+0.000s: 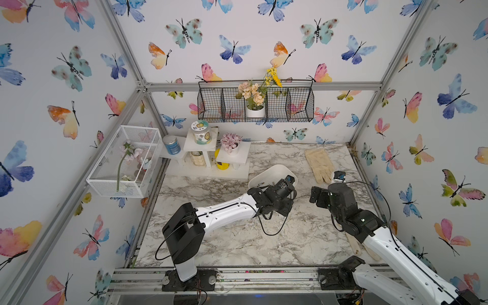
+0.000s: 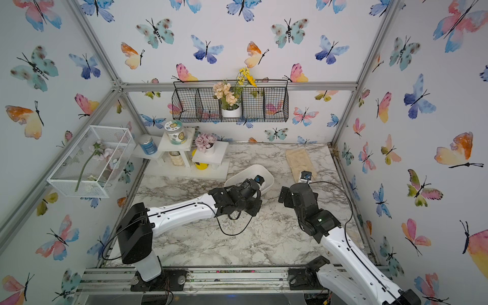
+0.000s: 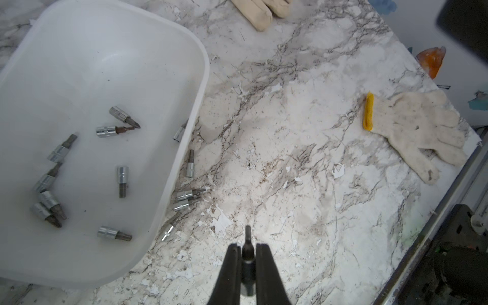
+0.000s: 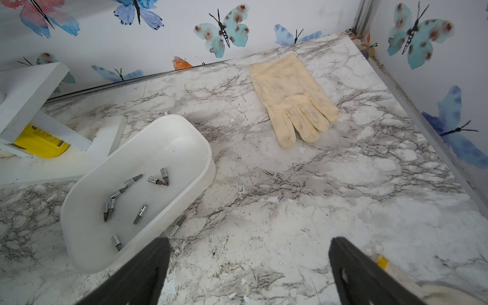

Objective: Put the bit on the desktop into the storage box
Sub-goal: Place the screwdriver bit in the storage box, then move the storage box to the center of the board.

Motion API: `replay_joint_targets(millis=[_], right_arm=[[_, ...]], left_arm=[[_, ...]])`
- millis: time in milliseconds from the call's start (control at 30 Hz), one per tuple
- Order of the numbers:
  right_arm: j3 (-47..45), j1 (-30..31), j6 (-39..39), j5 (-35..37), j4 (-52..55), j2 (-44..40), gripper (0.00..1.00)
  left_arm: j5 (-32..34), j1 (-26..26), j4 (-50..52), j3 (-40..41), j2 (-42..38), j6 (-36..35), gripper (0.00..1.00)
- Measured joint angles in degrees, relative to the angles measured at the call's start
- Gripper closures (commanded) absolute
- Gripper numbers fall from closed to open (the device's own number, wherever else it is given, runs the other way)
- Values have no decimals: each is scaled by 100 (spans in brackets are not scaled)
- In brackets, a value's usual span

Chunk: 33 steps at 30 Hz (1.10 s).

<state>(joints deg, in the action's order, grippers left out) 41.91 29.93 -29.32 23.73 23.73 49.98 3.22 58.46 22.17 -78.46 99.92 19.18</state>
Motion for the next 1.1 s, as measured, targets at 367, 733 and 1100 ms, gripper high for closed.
replay_joint_targets(millis=[367,733,1100], right_arm=[[-48,0,-24,-280,-90,70,0],[-175,0,74,-710,-376,326,0],[-179,-11,560,-1943,-575,918,5]], left_arm=[[-4,-1032,-33,-557,568,-337,92],[-7,-1550,-188,-636,1480,-466,87],[-9,-1589,-262,-719,1652,-422,50]])
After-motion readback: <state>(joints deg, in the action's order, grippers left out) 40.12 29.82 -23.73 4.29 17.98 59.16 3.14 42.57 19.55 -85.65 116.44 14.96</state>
